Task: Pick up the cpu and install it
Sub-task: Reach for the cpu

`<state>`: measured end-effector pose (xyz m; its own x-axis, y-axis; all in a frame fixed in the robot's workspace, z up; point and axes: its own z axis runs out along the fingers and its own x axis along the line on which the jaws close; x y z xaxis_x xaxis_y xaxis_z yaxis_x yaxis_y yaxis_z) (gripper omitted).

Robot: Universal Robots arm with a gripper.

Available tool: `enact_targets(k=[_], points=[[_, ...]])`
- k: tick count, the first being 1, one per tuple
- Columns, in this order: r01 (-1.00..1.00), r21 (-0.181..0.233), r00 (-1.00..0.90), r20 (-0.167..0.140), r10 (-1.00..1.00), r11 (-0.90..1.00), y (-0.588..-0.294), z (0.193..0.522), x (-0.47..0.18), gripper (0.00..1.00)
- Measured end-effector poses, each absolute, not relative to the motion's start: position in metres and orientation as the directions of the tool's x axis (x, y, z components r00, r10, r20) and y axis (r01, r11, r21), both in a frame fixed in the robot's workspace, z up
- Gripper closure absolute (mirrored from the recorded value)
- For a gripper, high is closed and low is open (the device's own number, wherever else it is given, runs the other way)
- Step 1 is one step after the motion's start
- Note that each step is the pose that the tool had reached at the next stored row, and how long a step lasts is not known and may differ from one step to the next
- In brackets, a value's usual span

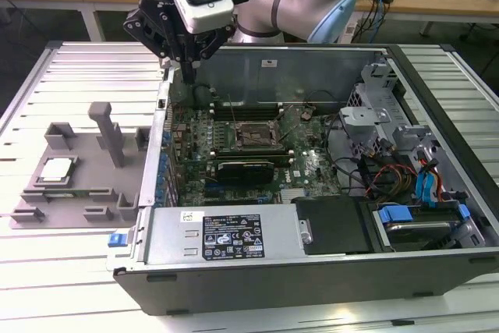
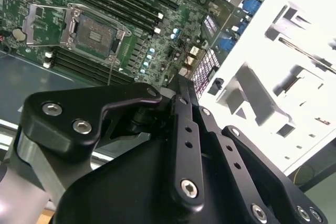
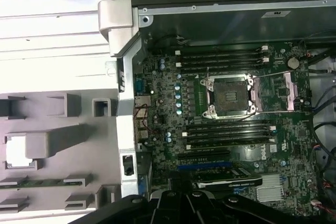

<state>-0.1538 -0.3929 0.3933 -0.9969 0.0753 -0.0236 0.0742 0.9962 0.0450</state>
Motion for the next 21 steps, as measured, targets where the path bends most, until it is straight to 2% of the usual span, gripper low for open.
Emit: enact_targets(k=[21], points=[[0.074, 0.045, -0.997, -0.024, 0.075, 0.996, -0.387, 0.393, -0.191, 0.89]])
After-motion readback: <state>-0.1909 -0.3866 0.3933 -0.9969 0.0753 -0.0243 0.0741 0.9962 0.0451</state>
